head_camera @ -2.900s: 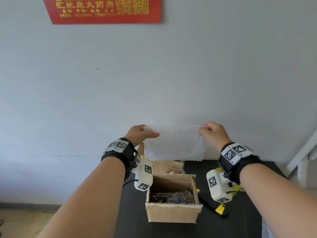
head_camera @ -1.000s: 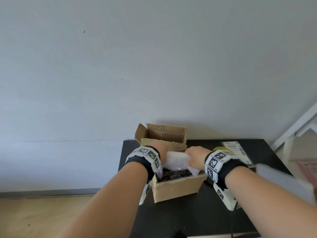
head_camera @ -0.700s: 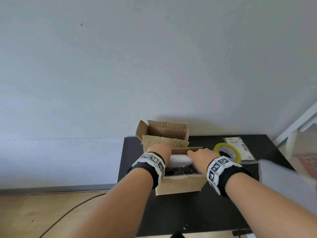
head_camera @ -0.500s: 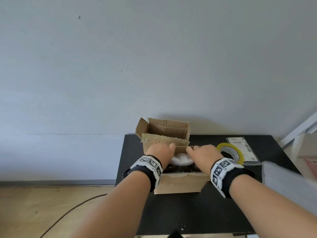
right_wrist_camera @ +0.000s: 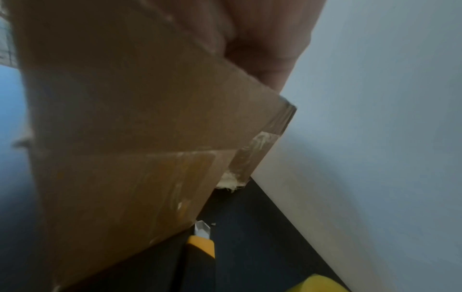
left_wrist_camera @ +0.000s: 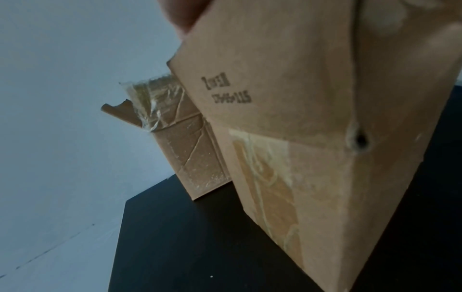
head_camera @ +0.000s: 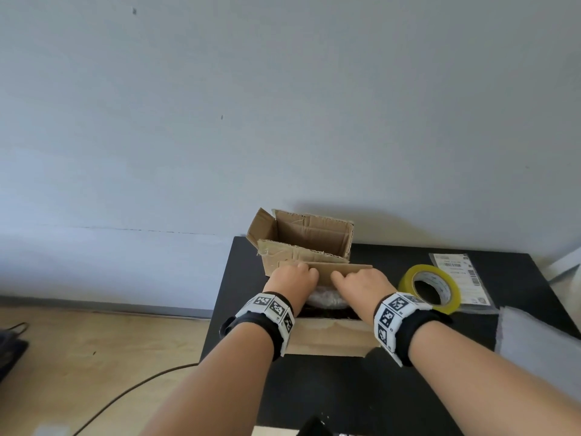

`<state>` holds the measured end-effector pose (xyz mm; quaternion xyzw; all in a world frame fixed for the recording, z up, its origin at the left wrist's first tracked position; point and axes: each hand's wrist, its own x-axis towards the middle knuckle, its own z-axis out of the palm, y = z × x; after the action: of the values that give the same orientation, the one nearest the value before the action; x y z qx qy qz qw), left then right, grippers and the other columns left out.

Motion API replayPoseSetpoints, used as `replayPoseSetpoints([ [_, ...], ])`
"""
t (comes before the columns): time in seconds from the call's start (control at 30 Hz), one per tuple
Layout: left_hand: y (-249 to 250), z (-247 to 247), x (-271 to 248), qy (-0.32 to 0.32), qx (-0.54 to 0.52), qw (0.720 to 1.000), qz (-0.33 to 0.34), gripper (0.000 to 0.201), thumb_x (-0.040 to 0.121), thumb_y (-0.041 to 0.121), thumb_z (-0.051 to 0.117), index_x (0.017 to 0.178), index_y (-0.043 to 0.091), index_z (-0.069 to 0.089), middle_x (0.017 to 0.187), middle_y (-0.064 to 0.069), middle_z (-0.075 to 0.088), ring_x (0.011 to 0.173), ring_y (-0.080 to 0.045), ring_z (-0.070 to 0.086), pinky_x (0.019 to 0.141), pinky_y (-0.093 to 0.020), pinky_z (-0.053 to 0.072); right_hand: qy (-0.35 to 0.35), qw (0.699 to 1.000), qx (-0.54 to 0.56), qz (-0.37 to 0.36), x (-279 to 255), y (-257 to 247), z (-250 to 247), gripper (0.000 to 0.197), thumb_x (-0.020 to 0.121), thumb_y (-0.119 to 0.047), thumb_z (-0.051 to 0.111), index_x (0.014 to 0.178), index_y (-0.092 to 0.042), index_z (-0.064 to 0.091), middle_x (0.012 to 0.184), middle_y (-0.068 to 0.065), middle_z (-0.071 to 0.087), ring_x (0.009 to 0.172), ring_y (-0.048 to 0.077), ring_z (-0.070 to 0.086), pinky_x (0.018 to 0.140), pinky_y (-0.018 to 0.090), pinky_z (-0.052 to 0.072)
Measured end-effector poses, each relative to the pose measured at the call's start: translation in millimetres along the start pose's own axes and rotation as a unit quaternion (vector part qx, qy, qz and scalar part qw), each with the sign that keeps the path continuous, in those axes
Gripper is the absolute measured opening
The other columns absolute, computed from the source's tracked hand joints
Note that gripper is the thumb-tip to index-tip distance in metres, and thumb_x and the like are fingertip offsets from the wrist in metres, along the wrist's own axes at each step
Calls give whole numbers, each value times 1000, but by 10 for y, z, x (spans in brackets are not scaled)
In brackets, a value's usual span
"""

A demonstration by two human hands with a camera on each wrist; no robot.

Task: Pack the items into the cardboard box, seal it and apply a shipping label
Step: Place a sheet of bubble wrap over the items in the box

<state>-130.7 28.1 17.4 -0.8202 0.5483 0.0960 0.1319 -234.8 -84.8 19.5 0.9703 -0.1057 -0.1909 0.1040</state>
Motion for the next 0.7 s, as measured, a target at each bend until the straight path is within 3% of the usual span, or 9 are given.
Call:
replayPoseSetpoints([
  [0.13,10,0,25,-12,-15,1000,-19,37,83,0,64,115,8,49,117,-11,52,103,-30,58,72,-34,46,-15,999,41,5,50,48,45,34,87,-8,60,116,-11,43,98,8,65,88,29,65,67,37,48],
  [0.27,3,8,36,-49,-46,997,-36,46,81,-1,66,121,8,46,120,-13,53,107,-31,57,83,-38,51,-53,997,62,15,50,65,67,33,88,-15,63,119,-12,51,110,9,64,101,28,62,79,36,49],
  [0.4,65,74,0,-120,-21,992,-25,35,87,6,62,122,5,59,125,-15,55,113,-32,57,95,-39,50,-112,993,44,22,3,-7,97,27,90,-9,59,118,-10,62,116,11,65,107,27,63,86,35,52],
  [0.53,135,121,2,-175,-16,984,-5,26,91,10,58,115,2,64,119,-15,64,109,-31,61,91,-37,51,-108,992,62,30,-68,-103,153,29,92,-10,55,120,-9,57,116,11,65,106,27,63,84,35,52],
  [0.63,165,150,18,-211,-25,977,-15,29,87,14,66,114,3,64,116,-13,65,108,-30,62,89,-37,52,-91,992,82,39,-79,-104,185,38,89,-13,56,126,-10,47,114,9,65,102,27,64,81,35,52],
  [0.7,170,175,20,-220,-27,975,-19,28,82,17,71,107,5,67,109,-12,67,103,-30,64,87,-40,55,-110,990,80,35,-60,-90,186,34,90,-14,55,123,-11,52,115,10,65,102,27,64,82,35,51],
])
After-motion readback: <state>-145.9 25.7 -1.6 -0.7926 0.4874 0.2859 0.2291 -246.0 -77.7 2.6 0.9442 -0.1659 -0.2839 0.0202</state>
